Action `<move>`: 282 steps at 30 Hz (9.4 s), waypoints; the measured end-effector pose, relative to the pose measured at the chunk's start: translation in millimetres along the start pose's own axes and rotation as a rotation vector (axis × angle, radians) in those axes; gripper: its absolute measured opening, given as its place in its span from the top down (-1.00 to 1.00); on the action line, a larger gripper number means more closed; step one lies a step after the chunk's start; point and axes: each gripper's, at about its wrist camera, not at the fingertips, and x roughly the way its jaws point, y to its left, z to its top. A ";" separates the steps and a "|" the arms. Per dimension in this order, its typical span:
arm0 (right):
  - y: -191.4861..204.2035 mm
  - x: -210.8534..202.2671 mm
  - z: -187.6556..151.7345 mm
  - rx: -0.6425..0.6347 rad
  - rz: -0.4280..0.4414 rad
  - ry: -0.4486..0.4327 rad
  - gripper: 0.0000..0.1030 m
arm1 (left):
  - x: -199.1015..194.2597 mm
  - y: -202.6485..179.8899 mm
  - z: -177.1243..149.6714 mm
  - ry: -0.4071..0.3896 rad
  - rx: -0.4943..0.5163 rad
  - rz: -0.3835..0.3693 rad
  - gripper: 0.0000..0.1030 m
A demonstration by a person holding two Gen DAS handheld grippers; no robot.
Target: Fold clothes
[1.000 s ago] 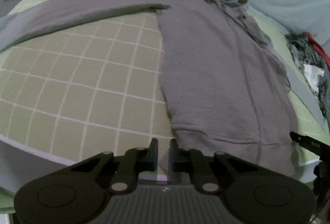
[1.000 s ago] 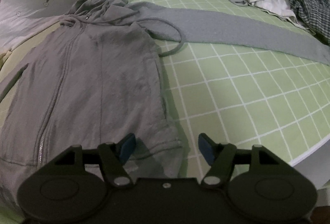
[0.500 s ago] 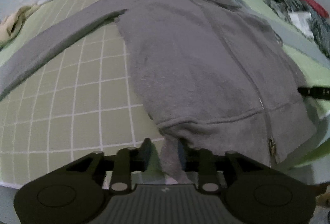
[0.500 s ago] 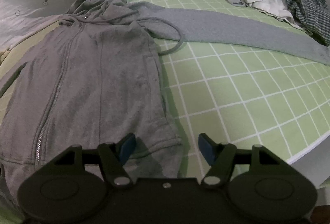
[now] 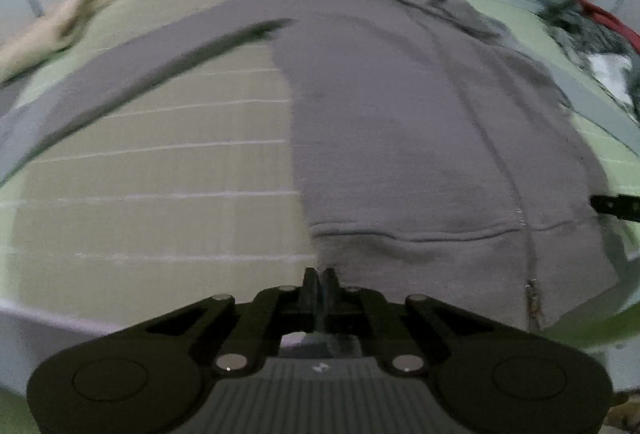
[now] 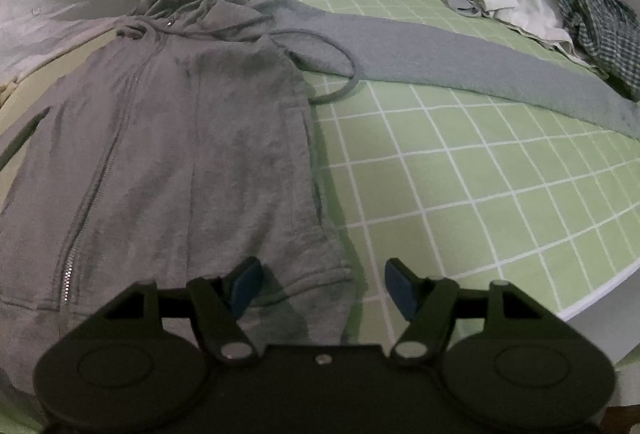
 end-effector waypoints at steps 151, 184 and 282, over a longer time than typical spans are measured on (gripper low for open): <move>153.3 92.0 123.5 -0.131 0.049 0.012 -1.00 | 65.5 258.5 113.1 -0.134 -0.757 0.339 -0.87; 151.3 89.2 104.2 -0.099 0.043 -0.127 -1.00 | 68.0 147.1 177.0 -0.174 -0.478 -0.035 -0.31; 152.4 78.4 102.6 -0.144 0.033 -0.132 -1.00 | 76.8 16.3 238.6 -0.261 -0.038 -0.235 -0.44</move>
